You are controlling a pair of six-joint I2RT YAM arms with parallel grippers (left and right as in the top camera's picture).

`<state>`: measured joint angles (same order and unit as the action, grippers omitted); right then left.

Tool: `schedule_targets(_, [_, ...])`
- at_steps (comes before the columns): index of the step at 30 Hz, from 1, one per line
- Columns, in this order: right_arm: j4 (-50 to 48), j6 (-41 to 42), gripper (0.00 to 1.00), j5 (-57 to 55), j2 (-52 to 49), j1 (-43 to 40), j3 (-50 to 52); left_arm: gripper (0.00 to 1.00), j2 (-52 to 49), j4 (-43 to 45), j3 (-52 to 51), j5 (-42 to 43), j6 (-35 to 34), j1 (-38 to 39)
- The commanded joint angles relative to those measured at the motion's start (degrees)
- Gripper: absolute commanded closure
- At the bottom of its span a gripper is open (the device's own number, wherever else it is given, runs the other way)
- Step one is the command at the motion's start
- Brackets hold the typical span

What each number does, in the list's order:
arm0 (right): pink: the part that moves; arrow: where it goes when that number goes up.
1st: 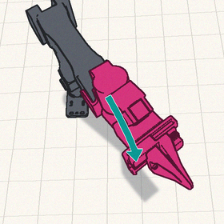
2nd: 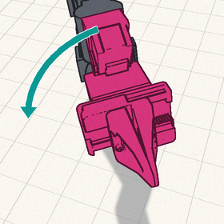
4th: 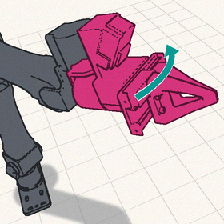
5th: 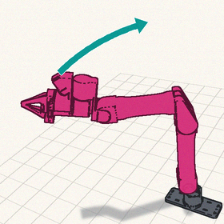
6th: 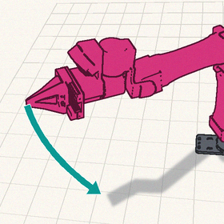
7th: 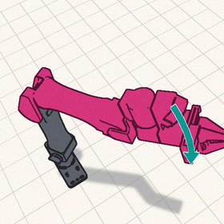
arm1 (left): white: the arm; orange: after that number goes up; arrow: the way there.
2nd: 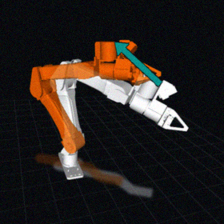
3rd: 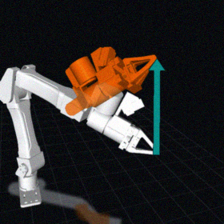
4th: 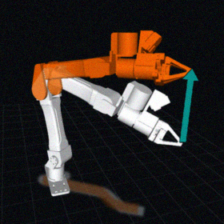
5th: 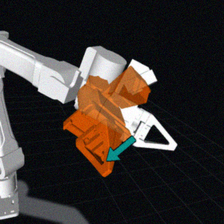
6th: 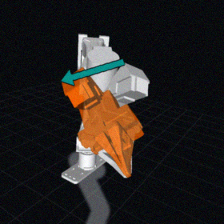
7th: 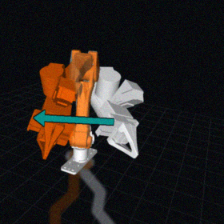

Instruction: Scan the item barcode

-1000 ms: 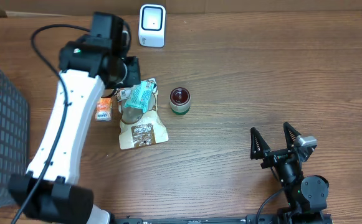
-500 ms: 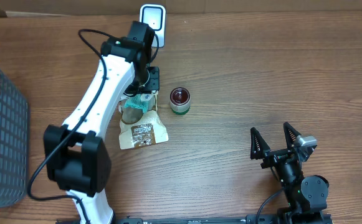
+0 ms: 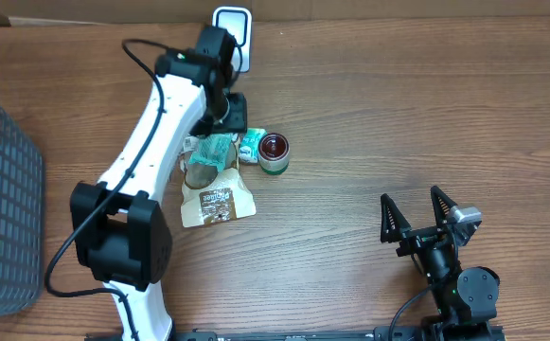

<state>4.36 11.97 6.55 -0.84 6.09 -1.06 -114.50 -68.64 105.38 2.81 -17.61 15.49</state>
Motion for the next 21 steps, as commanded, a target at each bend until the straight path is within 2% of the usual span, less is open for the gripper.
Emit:
schedule_targets(1, [-0.2,-0.2,0.00,-0.7,0.7,0.3,0.6,0.38,2.3,-3.2,7.3,0.2,2.7,-4.2])
schedule_targets(6, [-0.2,-0.2,0.00,-0.7,0.7,0.3,0.6,0.34,3.7,-7.4,12.6,0.2,4.2,-11.5])
schedule_targets(13, [-0.2,-0.2,0.00,-0.7,0.7,0.3,0.6,0.35,3.9,-9.2,11.3,0.2,6.5,-23.4])
schedule_targets(18, [-0.3,-0.2,0.00,-0.7,0.7,0.3,0.6,0.36,3.9,-8.9,11.0,0.6,13.2,-28.8])
schedule_targets(21, [-0.8,0.0,0.00,-0.4,0.7,0.3,0.6,0.34,3.9,-9.0,11.0,3.5,20.6,-29.4])
